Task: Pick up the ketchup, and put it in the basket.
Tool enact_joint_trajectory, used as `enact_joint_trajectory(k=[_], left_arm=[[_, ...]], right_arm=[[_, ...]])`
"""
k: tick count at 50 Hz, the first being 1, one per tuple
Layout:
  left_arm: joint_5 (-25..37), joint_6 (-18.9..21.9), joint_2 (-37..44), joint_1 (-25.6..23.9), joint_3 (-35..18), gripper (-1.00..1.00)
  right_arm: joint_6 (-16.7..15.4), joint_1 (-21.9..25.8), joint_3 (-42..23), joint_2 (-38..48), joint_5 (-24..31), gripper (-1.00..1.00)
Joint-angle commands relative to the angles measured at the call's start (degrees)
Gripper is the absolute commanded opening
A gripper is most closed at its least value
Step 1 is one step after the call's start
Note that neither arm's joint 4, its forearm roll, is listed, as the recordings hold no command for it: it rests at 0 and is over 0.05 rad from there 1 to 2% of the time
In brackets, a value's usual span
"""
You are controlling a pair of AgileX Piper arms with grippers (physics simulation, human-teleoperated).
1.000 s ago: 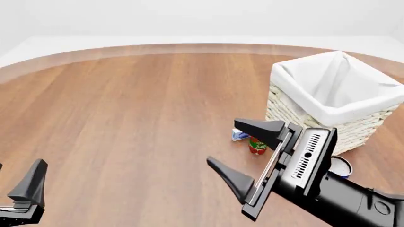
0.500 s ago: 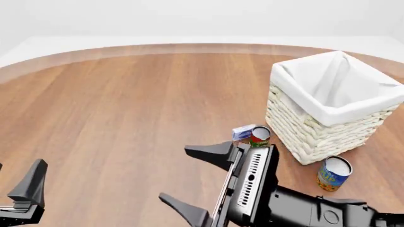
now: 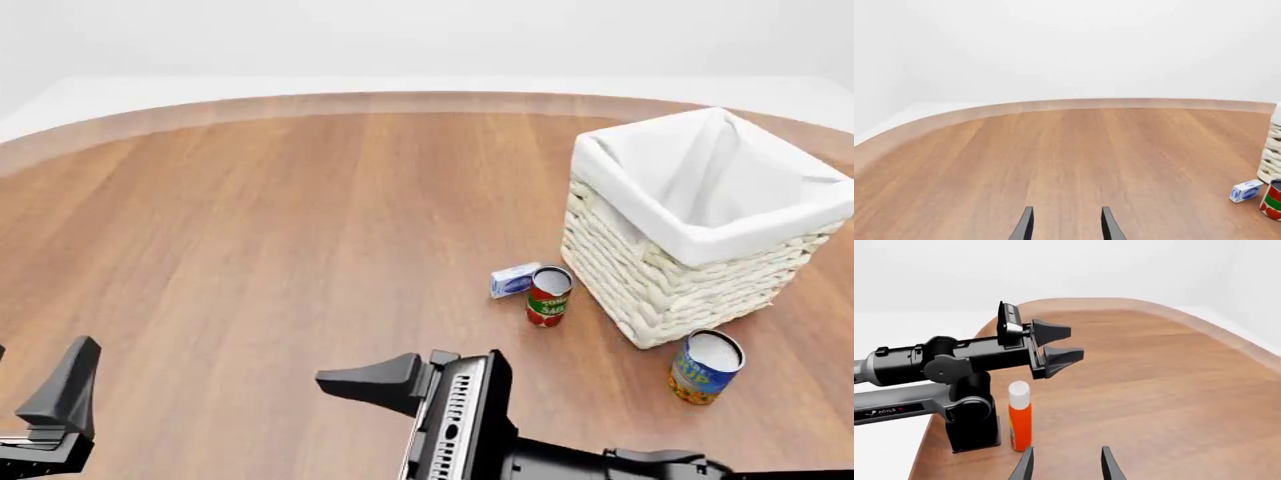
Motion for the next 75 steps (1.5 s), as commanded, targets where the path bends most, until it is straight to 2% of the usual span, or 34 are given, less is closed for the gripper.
enact_joint_trajectory(k=[1, 3, 10, 18, 35, 48, 59, 75], left_arm=[[0.0, 0.0, 0.0, 0.0, 0.0, 1.0], [0.0, 0.0, 0.0, 0.0, 0.0, 1.0], [0.0, 0.0, 0.0, 0.0, 0.0, 1.0], [0.0, 0.0, 0.0, 0.0, 0.0, 1.0], [0.0, 0.0, 0.0, 0.0, 0.0, 1.0], [0.0, 0.0, 0.0, 0.0, 0.0, 1.0], [0.0, 0.0, 0.0, 0.0, 0.0, 1.0], [0.0, 0.0, 0.0, 0.0, 0.0, 1.0]], right_arm=[[4.8, 3.3, -1.3, 1.2, 0.4, 1.0], [6.6, 4.6, -1.2, 0.9, 0.1, 1.0], [8.5, 7.5, -1.7, 1.7, -0.3, 1.0], [8.8, 9.3, -2.7, 3.8, -0.5, 1.0], [11.9, 14.5, -4.5, 6.5, -0.9, 1.0], [12.8, 14.4, -7.3, 10.4, -1.4, 1.0], [12.7, 12.9, -9.1, 11.1, 0.0, 1.0], [12.7, 13.5, -11.3, 12.5, 0.2, 1.0]])
